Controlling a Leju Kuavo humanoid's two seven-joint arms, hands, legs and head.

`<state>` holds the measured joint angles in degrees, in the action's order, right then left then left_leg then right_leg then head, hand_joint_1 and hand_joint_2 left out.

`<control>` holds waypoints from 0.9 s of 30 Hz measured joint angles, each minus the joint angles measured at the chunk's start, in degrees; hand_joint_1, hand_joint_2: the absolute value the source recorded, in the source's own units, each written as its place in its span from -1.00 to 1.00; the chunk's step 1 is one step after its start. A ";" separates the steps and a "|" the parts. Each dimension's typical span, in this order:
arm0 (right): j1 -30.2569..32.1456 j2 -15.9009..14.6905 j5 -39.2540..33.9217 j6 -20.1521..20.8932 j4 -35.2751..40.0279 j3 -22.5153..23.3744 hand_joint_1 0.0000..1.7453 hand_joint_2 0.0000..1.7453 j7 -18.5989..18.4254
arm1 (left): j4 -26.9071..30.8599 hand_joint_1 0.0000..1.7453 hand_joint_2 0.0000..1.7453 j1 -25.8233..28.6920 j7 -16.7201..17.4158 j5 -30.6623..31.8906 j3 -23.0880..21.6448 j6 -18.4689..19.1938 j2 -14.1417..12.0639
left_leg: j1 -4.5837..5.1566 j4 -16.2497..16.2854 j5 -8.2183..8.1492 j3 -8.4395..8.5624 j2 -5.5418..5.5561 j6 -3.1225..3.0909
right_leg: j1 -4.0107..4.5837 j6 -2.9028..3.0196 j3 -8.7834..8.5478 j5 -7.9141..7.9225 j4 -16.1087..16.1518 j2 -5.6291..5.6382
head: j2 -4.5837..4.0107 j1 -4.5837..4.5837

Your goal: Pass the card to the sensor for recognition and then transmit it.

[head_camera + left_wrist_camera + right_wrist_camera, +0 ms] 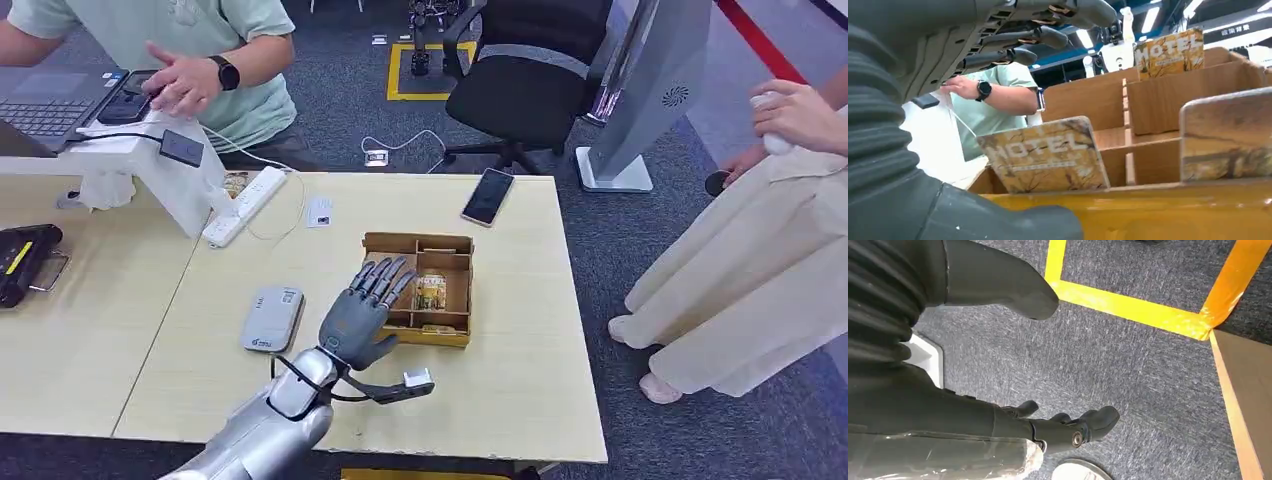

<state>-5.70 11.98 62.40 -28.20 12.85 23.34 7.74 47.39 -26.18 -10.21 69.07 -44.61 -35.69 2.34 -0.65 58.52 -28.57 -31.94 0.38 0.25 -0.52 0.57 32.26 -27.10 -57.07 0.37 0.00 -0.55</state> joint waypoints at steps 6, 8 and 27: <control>0.07 -0.02 -0.79 -0.02 0.00 -0.22 -1.00 1.00 0.24 | 2.34 -1.00 1.00 0.96 -1.20 -1.03 0.00 2.23 -1.53 | 0.00 0.00 0.00 -0.01 0.00 0.00 | 0.00 0.00 0.00 0.00 0.00 0.00 | 0.00 0.00; 0.10 -0.02 -0.81 -0.07 0.00 -0.28 -1.00 1.00 0.33 | 3.17 -1.00 1.00 1.26 -1.77 -1.90 0.00 3.26 -2.10 | 0.00 0.00 0.00 -0.01 0.00 0.00 | 0.00 0.00 0.00 0.00 0.00 0.00 | 0.00 0.00; 0.13 -0.04 -1.62 -0.76 0.02 -0.87 -1.00 1.00 0.35 | 9.75 -1.00 1.00 2.34 -4.09 -6.43 0.00 8.65 -4.85 | 0.00 0.00 0.00 0.00 0.00 0.00 | 0.00 0.00 0.00 0.00 0.00 0.00 | 0.00 0.00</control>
<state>-5.57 11.93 60.79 -28.96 12.87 22.47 8.09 57.13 -23.83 -14.29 62.64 -44.61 -27.04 -2.51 -0.65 58.52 -28.57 -31.95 0.38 0.25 -0.52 0.57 32.26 -27.11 -57.07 0.37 0.00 -0.55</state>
